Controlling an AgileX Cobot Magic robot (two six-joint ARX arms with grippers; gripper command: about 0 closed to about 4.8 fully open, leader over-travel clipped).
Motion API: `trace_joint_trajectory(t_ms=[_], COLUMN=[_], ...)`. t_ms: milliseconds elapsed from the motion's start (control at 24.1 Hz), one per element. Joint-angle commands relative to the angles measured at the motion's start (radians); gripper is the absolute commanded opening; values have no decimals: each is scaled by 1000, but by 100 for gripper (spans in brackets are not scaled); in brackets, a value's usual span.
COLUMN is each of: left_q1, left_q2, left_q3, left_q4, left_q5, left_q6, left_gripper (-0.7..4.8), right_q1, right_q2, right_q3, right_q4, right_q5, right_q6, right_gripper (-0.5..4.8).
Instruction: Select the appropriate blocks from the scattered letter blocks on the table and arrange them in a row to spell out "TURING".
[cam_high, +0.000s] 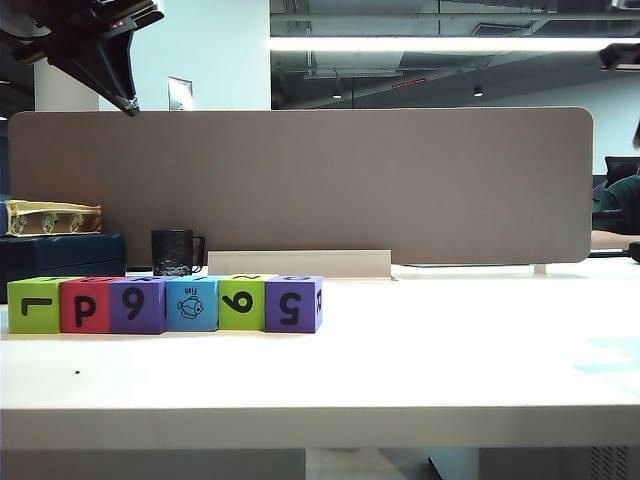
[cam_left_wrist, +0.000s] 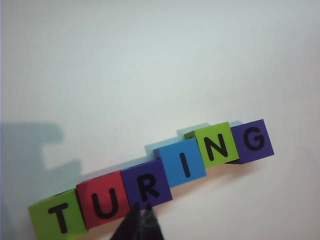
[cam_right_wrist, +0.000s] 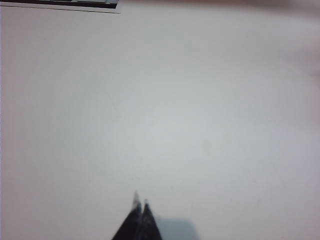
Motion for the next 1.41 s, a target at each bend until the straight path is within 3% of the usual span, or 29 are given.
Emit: trace_joint_trajectory(t_ms=[41, 1036, 1409], left_q1=[1, 1, 1], left_q2=[-4, -4, -4], left_q3=[4, 4, 4], left_q4=[5, 6, 5], left_q5=[5, 5, 5], left_q6=[7, 7, 7], left_gripper=[-5, -5, -5], right_q1=[-2, -49, -49], right_q2=[-35, -155, -249], right_q3=[-27, -77, -265], right_q4=[31, -28, 153], right_q5=[19, 47, 47], right_q6=[-2, 0, 50], right_gripper=[-1, -1, -1])
